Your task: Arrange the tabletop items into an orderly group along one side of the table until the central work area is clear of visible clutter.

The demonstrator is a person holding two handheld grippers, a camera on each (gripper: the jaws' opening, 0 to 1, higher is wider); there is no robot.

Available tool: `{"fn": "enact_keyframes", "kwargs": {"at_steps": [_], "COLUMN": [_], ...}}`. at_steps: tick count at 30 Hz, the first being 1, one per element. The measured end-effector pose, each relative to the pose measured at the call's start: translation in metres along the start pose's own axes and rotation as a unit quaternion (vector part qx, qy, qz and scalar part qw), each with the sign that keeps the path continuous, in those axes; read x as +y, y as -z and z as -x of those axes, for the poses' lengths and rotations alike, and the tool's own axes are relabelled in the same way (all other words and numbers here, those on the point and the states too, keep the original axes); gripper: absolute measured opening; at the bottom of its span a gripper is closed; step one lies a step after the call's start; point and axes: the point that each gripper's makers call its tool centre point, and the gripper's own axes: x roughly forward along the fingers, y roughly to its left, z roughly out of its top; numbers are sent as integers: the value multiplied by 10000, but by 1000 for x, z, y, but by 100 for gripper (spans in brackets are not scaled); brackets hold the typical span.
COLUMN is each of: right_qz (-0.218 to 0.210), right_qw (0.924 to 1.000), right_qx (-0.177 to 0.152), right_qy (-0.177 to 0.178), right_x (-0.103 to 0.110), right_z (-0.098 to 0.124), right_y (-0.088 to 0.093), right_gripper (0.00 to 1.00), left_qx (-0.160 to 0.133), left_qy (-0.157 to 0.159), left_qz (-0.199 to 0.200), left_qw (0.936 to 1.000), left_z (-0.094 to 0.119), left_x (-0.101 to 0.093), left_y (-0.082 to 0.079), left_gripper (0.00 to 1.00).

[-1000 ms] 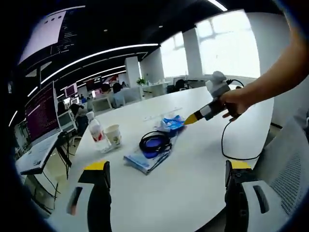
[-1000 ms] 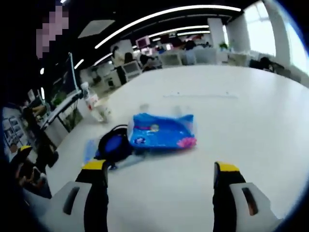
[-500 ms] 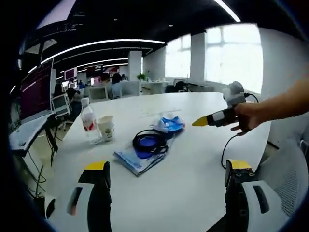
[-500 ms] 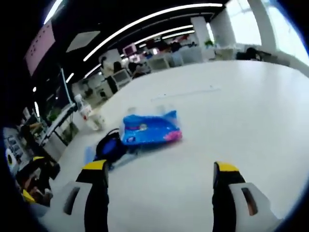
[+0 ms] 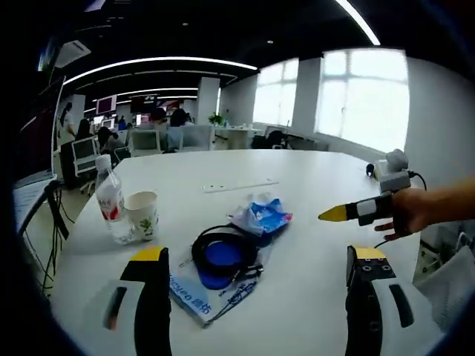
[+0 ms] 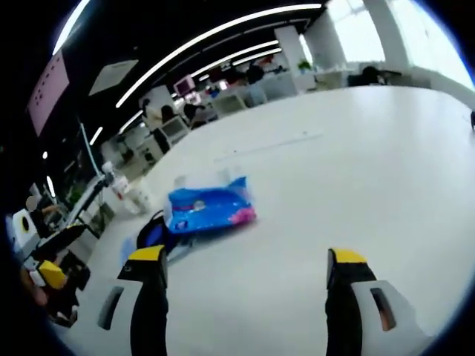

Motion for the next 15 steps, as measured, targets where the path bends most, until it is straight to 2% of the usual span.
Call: {"fn": "enact_keyframes", "kwargs": {"at_steps": [7,15], "right_qz": [-162,-258], "right_qw": [9999,9996], "right_qx": [-32,-48], "right_qy": [-3,60], "right_x": [-5,-14], "right_z": [-6,-10], "right_y": [-2,-3], "right_gripper": [85,84], "left_qx": [69,65], "left_qy": [156,169], "left_qz": [-36,-100], "left_qw": [9998,9998], "left_z": [-31,-54], "left_x": [-5,-2], "left_y": [-8,-15], "left_gripper": [100,100]}}
